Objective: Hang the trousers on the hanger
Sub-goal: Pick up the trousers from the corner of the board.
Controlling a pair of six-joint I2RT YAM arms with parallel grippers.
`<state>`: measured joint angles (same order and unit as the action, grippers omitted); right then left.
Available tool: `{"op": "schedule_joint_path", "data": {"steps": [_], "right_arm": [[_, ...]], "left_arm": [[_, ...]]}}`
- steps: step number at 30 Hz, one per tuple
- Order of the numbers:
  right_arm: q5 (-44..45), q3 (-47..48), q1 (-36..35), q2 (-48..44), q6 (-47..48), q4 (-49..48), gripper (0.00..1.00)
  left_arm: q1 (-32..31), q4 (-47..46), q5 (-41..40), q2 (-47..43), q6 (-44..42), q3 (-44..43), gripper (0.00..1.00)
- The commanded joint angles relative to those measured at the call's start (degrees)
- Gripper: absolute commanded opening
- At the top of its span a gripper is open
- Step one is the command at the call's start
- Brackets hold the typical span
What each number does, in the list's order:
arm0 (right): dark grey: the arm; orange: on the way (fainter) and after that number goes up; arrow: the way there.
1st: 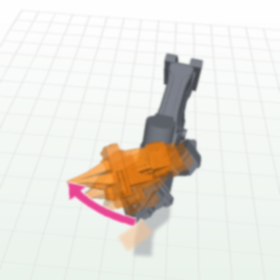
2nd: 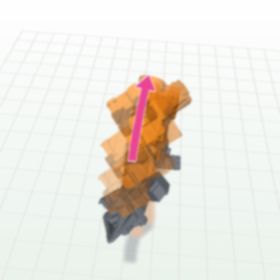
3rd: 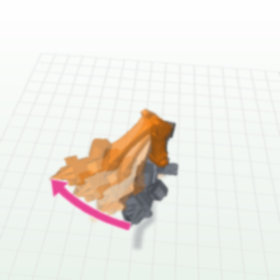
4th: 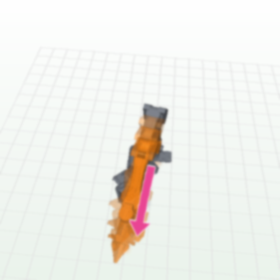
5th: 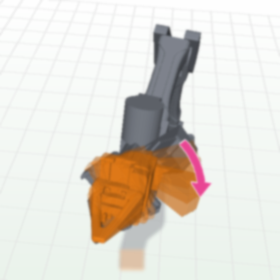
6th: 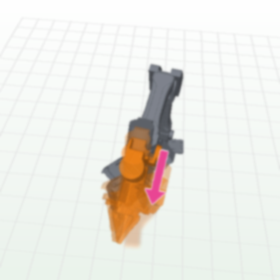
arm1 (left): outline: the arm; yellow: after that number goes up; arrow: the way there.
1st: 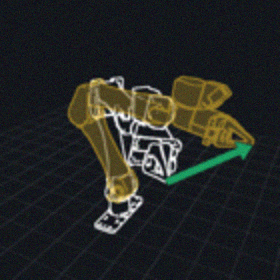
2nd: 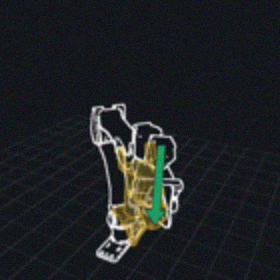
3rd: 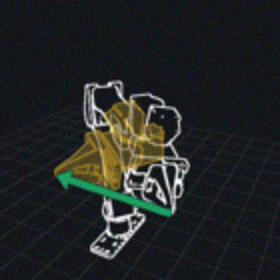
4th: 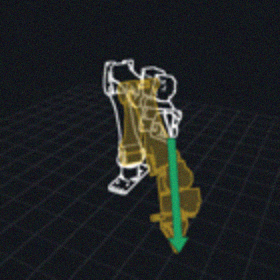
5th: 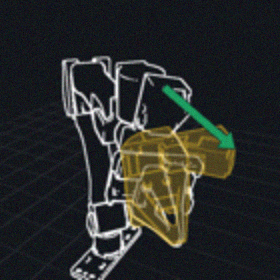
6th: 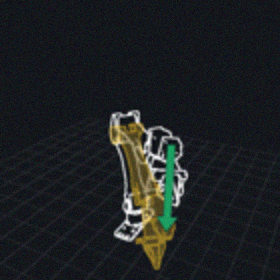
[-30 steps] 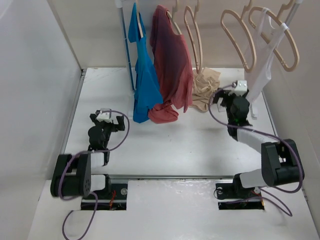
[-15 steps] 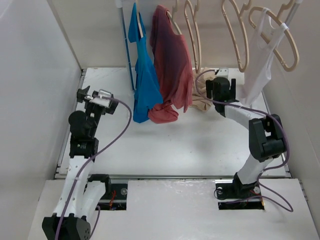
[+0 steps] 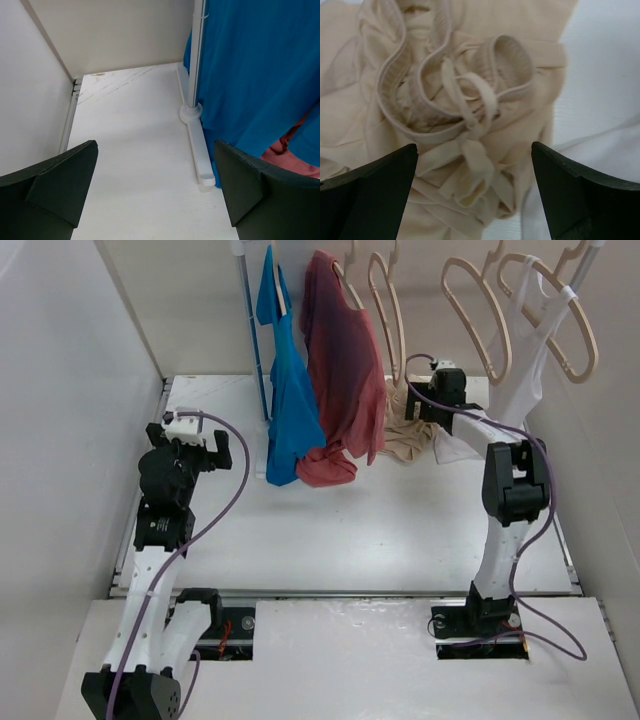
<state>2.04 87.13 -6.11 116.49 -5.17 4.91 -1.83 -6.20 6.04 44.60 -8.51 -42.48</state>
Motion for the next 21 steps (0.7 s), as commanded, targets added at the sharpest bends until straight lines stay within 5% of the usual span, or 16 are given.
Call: {"op": "schedule_joint_path", "data": {"steps": [1,11,14,18,19,21], "right_arm": [[-4.41,6.28,-0.40,1.89,-0.72,4.93,1.00],[-4.15,26.40,-1.54,15.17,0.51,22.42,0.98],[-4.76,27.74,-1.54,16.84,0.51,24.79,0.66],[-6.17,23.73,-1.01,15.36,-2.21,25.50,0.08],[-6.17,21.78,-1.01,13.52,-4.04,25.50,0.00],[-6.17,14.96,-1.01,10.97,-5.37,24.80,0.00]], "left_arm": [[-0.20,-3.56,0.64,-2.41,1.39,0.99,1.00],[-0.20,-2.15,-1.74,-1.36,-0.72,0.47,1.00],[-0.20,-1.63,-2.35,-1.36,-1.33,0.47,1.00],[-0.20,-1.63,-3.49,-2.58,-2.38,0.47,1.00],[-0.20,-1.63,-3.49,-2.59,-2.39,0.47,1.00],[-0.20,-1.63,-2.97,-3.72,-2.39,0.47,0.98]]}}
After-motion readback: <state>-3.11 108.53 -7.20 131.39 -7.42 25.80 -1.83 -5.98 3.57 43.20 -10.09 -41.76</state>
